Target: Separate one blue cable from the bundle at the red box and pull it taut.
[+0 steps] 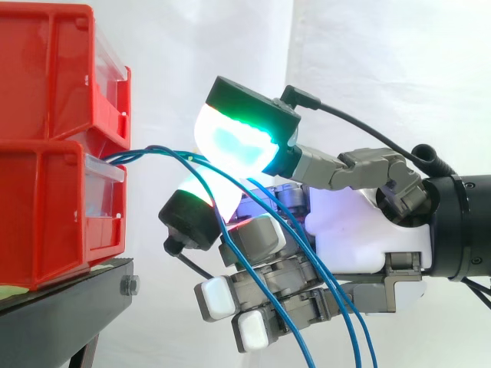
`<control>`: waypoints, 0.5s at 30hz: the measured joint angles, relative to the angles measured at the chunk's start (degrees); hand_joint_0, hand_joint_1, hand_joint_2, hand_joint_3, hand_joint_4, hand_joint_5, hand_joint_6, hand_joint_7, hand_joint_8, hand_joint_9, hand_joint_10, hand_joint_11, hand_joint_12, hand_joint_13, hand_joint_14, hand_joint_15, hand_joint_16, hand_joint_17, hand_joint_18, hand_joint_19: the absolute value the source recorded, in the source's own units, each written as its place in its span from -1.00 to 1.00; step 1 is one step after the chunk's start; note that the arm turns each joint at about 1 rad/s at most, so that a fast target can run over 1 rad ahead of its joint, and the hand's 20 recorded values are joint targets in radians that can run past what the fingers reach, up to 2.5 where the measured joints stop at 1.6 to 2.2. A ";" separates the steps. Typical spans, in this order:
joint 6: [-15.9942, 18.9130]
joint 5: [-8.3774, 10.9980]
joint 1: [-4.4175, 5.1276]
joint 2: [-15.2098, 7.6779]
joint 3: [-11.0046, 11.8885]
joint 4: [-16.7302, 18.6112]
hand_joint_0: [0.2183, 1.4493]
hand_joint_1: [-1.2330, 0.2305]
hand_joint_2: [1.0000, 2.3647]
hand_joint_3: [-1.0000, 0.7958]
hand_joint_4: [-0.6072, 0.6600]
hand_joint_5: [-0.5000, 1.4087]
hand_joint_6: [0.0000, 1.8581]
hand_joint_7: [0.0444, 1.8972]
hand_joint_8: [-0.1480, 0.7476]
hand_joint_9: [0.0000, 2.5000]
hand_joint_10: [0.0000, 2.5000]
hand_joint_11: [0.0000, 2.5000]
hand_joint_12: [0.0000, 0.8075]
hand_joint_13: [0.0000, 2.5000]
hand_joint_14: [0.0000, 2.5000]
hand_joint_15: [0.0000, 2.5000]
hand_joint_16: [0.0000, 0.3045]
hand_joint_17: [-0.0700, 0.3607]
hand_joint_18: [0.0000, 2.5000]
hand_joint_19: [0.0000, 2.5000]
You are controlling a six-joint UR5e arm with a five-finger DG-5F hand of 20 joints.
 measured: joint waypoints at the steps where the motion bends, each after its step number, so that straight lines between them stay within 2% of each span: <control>1: 0.01 -0.02 0.00 0.00 0.00 -0.16 -0.06 -0.62 -0.99 -0.35 -0.02 -0.65 -0.03 0.51 0.05 -0.04 -0.97 0.02 -0.01 -0.19 -0.98 -0.48 -0.67 -0.16 -0.34 -0.43; 4: 0.04 -0.06 0.00 0.01 0.02 -0.75 -0.01 -0.62 -1.00 -0.44 0.06 -0.67 -0.02 0.45 0.05 -0.08 -0.97 0.04 -0.02 -0.22 -0.98 -0.48 -0.67 -0.16 -0.37 -0.44; 8: 0.05 -0.09 0.00 0.02 0.03 -1.17 -0.02 -0.63 -1.00 -0.44 0.11 -0.69 -0.02 0.39 0.03 -0.12 -0.98 0.04 -0.01 -0.23 -0.98 -0.49 -0.66 -0.14 -0.36 -0.48; 13: 0.06 -0.09 0.00 -0.01 0.04 -1.27 -0.23 -0.75 -1.00 -0.44 0.19 -0.72 -0.01 0.35 0.03 -0.18 -0.98 0.24 0.02 -0.26 -0.98 -0.49 -0.65 -0.12 -0.35 -0.49; 15: 0.06 -0.10 0.00 0.01 0.04 -1.27 -0.27 -0.77 -1.00 -0.44 0.20 -0.73 -0.01 0.34 0.05 -0.20 -0.98 0.24 0.02 -0.27 -0.98 -0.48 -0.65 -0.11 -0.35 -0.48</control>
